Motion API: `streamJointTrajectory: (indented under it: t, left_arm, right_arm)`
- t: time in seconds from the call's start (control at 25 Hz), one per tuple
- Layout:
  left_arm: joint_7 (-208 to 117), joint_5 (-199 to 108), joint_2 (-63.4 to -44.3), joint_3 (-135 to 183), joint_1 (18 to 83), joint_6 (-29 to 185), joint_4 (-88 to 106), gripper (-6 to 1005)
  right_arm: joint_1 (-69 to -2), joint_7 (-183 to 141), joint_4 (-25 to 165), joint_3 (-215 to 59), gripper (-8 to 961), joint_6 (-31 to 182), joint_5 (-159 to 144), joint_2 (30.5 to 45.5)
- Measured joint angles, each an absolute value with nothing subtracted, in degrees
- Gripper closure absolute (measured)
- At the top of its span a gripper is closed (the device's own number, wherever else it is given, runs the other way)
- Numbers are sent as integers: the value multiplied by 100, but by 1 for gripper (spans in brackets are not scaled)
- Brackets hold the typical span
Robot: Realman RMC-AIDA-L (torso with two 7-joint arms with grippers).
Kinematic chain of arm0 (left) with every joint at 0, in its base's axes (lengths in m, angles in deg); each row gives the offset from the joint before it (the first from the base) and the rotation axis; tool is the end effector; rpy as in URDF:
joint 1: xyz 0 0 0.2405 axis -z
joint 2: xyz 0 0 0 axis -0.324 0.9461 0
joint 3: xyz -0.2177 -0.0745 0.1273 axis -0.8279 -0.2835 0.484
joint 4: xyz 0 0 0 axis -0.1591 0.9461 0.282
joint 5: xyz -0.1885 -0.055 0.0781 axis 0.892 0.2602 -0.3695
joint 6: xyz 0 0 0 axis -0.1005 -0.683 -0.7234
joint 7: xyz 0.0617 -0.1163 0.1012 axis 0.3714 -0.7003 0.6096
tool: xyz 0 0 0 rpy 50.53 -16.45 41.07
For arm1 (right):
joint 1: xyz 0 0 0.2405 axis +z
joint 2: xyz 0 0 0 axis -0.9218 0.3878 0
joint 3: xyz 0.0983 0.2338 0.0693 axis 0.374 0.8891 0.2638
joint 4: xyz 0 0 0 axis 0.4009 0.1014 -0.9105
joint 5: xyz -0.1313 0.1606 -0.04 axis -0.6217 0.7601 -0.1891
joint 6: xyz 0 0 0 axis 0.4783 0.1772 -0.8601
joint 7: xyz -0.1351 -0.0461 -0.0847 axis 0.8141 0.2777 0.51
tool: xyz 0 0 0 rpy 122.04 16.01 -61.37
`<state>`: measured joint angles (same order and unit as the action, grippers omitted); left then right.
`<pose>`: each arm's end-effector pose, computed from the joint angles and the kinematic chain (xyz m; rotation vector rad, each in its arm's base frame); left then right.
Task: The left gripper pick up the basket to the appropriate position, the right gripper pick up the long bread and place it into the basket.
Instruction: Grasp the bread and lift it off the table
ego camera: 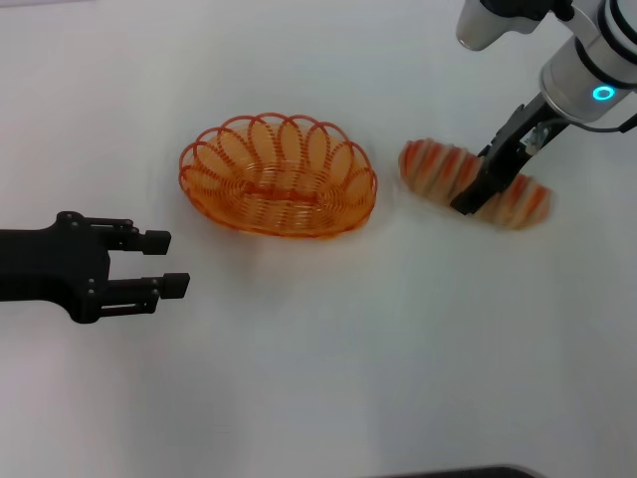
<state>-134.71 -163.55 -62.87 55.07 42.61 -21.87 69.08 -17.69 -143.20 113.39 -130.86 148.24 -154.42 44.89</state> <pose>-0.2667 0.2839 0.0035 -2.9190 -0.6959 -0.4403 0.2370 0.4044 -0.0370 -2.6718 0.8163 -0.6691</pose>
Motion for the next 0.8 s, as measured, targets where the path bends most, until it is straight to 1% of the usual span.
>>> streamJointTrajectory:
  t: [0.2, 0.4, 0.64, 0.68, 0.72, 0.8]
  left_arm:
    - [-13471, -16354, -6287, 5497, 4253, -2185, 6907, 415]
    - [-13471, -16354, -6287, 5433, 4248, -2192, 6907, 416]
    - [-13471, -16353, -6287, 5376, 4249, -2186, 6908, 416]
    - [-13469, -16353, -6287, 5357, 4247, -2185, 6907, 416]
    - [-13466, -16351, -6287, 5346, 4247, -2185, 6908, 416]
    - [-13459, -16349, -6283, 5343, 4246, -2185, 6908, 416]
  right_arm:
    - [-1787, -14351, 11440, -13064, 179, 14823, -15449, 4471]
    - [-1800, -14353, 11747, -13014, 276, 15081, -15416, 4436]
    - [-1675, -14301, 12070, -12998, 297, 15517, -15383, 4383]
    - [-1538, -14271, 12096, -13006, 301, 15637, -15387, 4337]
    - [-1538, -14271, 12096, -13006, 305, 15637, -15387, 4337]
    - [-1383, -14241, 12101, -13018, 312, 15715, -15409, 4284]
